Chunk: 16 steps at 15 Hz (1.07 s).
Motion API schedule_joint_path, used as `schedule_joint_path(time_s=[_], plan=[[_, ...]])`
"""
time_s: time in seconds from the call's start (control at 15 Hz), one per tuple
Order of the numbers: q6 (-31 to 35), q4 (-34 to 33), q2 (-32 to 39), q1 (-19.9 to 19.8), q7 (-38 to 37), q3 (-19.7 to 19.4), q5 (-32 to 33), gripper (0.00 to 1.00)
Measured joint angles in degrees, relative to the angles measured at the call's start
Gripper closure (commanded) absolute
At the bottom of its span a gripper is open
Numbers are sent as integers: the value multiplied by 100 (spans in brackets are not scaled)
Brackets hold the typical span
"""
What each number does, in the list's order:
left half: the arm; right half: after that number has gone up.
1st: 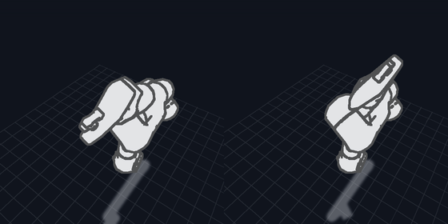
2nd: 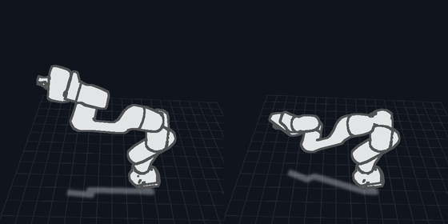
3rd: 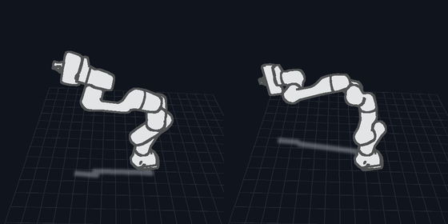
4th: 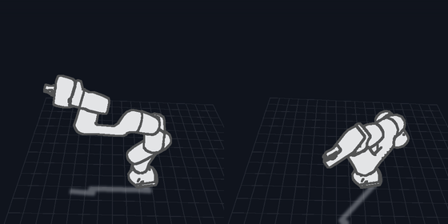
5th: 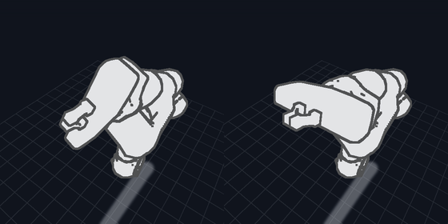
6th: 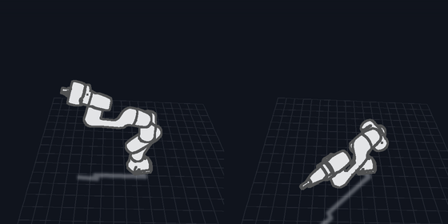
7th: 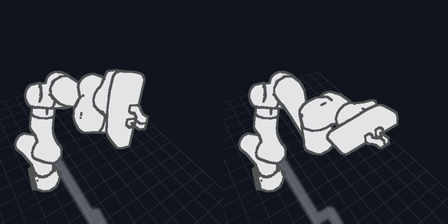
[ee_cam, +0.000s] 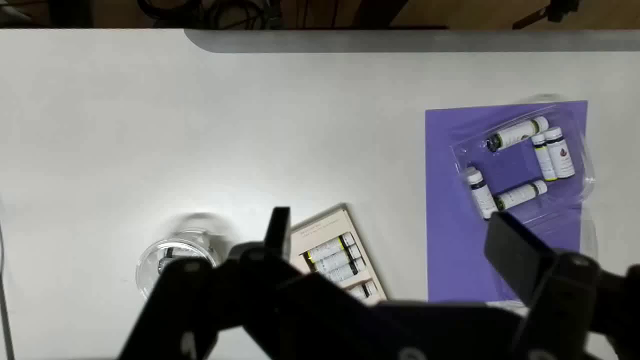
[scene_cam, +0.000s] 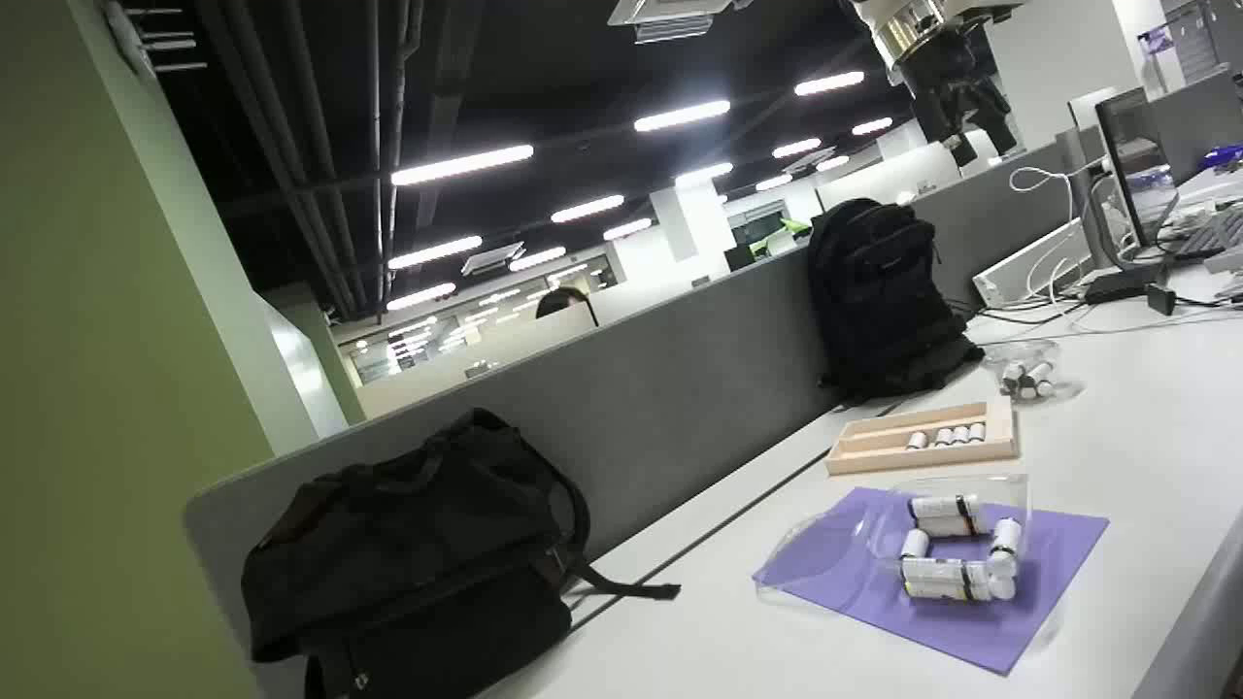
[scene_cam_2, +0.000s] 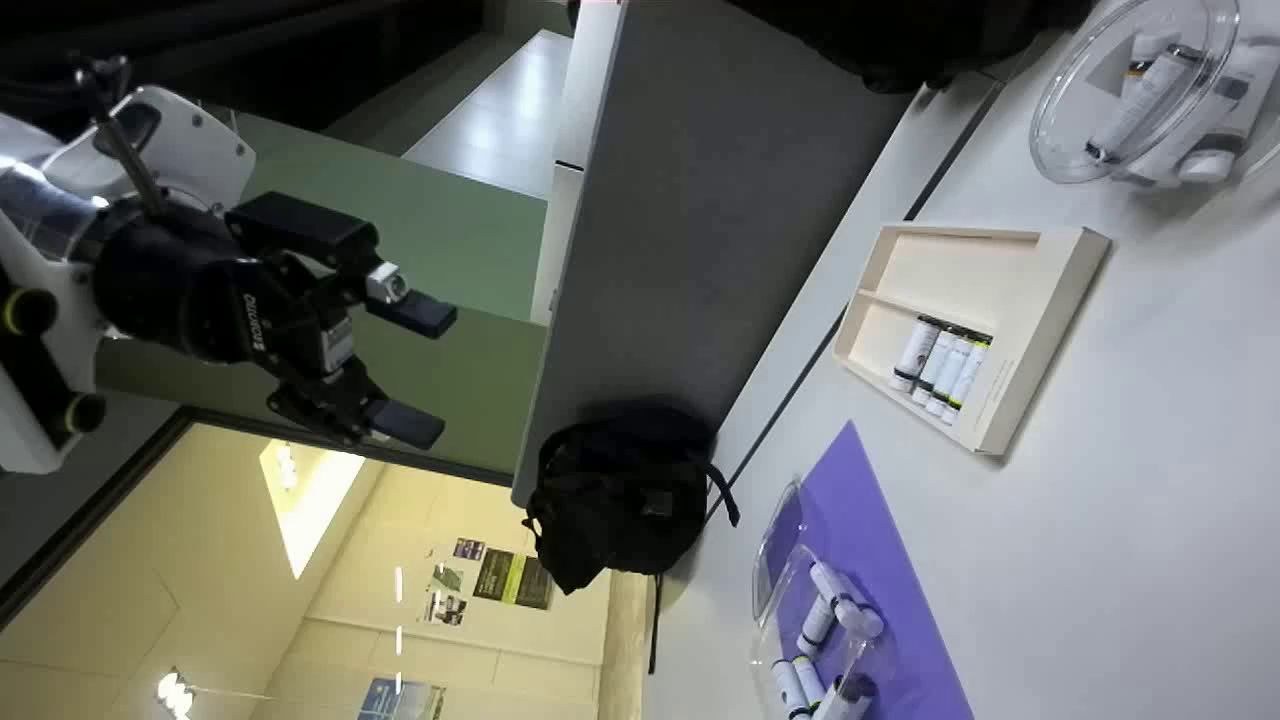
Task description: Remove one bottle from the clear container on the left and place it on the tray
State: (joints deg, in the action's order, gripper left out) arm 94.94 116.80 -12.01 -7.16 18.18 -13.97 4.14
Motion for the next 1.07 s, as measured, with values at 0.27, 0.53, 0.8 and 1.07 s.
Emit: schedule_joint_path(time_s=[0.27, 0.53, 0.8, 1.07], plan=[[8, -1, 1, 0, 0, 0, 0, 0], [9, -1, 1, 0, 1, 0, 0, 0], [22, 35, 46, 19, 113, 66, -160, 0], [355, 377, 462, 348, 285, 517, -613, 0]])
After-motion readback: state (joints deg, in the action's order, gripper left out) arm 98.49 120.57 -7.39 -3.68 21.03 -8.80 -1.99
